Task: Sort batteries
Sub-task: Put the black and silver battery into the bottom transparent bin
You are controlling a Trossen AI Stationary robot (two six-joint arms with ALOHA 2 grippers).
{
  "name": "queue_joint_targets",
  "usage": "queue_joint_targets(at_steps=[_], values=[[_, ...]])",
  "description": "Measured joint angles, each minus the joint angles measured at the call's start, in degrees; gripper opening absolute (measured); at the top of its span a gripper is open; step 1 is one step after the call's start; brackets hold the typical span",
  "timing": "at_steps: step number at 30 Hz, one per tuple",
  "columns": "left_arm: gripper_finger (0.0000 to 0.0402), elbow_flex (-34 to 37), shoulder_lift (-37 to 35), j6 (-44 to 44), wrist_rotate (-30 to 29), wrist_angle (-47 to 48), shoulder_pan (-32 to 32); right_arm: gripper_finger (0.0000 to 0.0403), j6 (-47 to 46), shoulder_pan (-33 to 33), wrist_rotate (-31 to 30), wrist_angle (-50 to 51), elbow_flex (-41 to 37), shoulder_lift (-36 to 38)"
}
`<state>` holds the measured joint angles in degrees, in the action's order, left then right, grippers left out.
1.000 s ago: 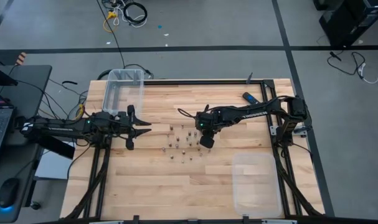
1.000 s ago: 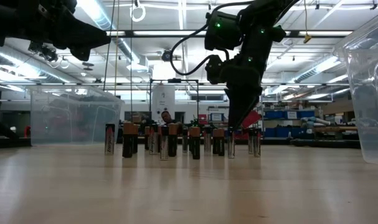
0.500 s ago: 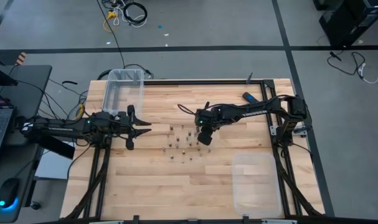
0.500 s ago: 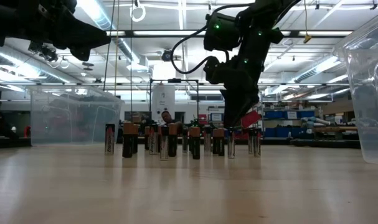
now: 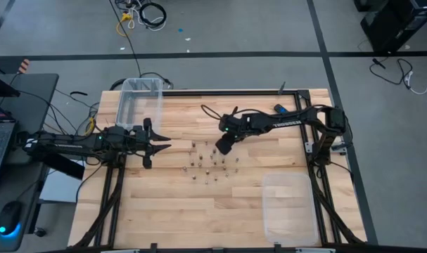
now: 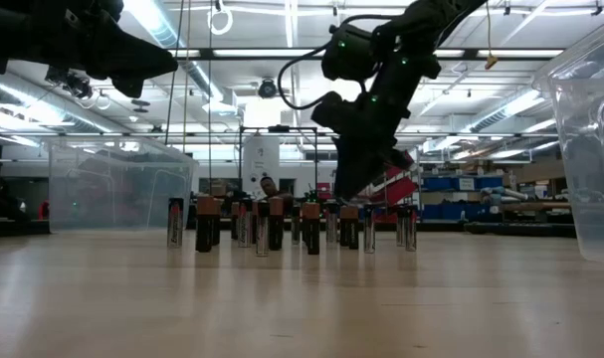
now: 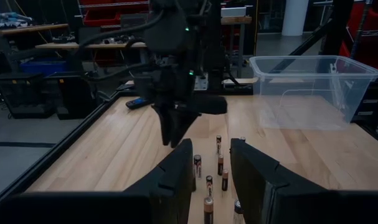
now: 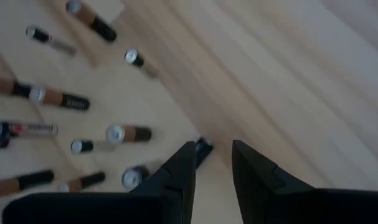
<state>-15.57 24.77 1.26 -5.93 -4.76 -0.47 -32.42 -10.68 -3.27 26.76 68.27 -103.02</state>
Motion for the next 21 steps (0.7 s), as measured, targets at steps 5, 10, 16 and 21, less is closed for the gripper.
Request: queue_joint_targets(at_steps=[5, 10, 16, 21], values=[[0.0106, 0.0, 0.0, 0.0, 0.0, 0.0, 0.0, 0.009, 1.4, -0.5, 0.1, -0.6, 1.6, 0.0], [0.0106, 0.0, 0.0, -0.2, -0.1, 0.0, 0.0, 0.009, 2.9, -0.5, -0.1, 1.3, 6.3, 0.0], [0.0106, 0.0, 0.0, -0.4, -0.1, 0.0, 0.0, 0.009, 4.0, -0.5, -3.2, 5.7, 11.6, 0.0], [0.0106, 0.0, 0.0, -1.9, -0.1, 0.0, 0.0, 0.009, 5.3, -0.5, -3.6, 7.4, 12.6, 0.0]])
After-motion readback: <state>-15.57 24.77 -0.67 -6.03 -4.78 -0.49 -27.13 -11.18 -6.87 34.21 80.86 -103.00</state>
